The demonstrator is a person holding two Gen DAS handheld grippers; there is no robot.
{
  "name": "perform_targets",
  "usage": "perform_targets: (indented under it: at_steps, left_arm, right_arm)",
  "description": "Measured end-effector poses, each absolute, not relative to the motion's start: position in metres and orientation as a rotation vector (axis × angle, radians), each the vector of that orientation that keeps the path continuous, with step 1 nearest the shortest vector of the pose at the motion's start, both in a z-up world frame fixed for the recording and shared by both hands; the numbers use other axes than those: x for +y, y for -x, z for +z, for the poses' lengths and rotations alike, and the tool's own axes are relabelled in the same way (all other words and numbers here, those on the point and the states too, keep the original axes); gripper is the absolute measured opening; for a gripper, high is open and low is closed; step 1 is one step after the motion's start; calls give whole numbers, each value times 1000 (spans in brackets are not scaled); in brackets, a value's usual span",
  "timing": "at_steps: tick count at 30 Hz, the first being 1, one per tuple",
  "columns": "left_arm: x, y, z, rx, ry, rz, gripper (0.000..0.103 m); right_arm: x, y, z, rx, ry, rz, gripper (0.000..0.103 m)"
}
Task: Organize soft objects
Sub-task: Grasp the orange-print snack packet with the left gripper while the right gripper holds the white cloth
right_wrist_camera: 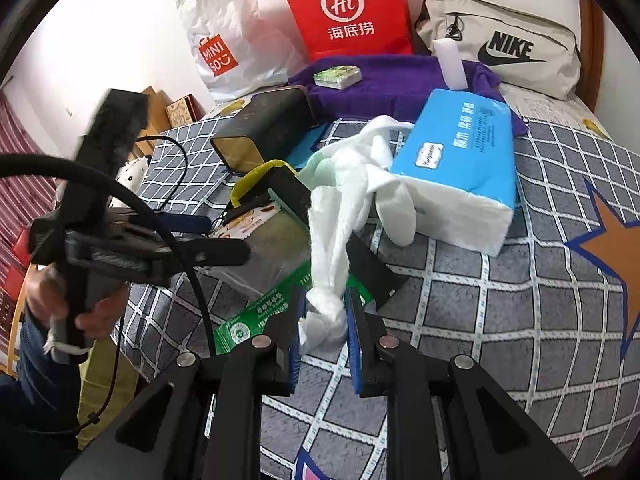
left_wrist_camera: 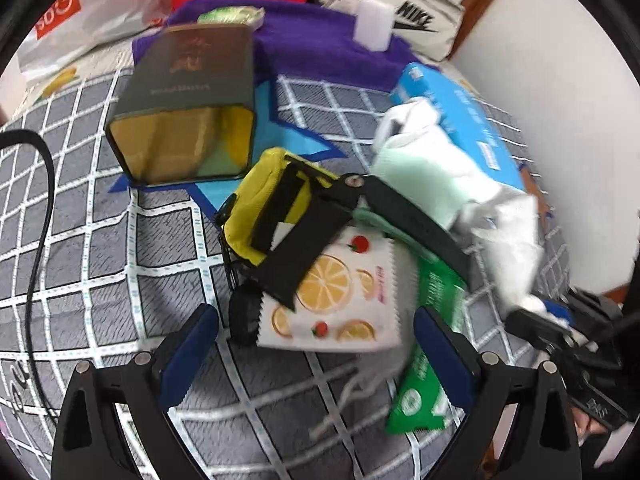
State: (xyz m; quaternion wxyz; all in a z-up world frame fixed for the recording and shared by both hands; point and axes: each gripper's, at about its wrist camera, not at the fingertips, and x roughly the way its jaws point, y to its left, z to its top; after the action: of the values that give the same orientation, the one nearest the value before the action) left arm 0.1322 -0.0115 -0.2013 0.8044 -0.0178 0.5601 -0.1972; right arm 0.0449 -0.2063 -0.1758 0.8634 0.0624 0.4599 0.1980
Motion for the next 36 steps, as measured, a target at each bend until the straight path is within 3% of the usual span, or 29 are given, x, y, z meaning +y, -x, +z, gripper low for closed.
perform_targets:
  at_steps: [4,5,6,10,24,36]
  left_arm:
    - [-9,-135,-198,1153,86,-443,95]
    - [-6,-135,-198,1153,103,-449,90]
    - [-6,-134,-198,1157,102,-458,76]
    - [-6,-124,-196,1142,25,-456,65]
    - [34,-103,-177,1092,59,-479,63]
    - [7,-112,-185,1137,6,-560,65]
  right_arm:
    - [-212,-47,-185,991,-151,389,19]
    - [-213,-46,-186,995,-160,388,19]
    - [-215,-47,-188,999,-168,389,19]
    - [-217,-48,-190,999,-175,386,19]
    - [-214,-47,-185,984,-185,401,20]
    - [-214,-47,-193,1012,-186,392,21]
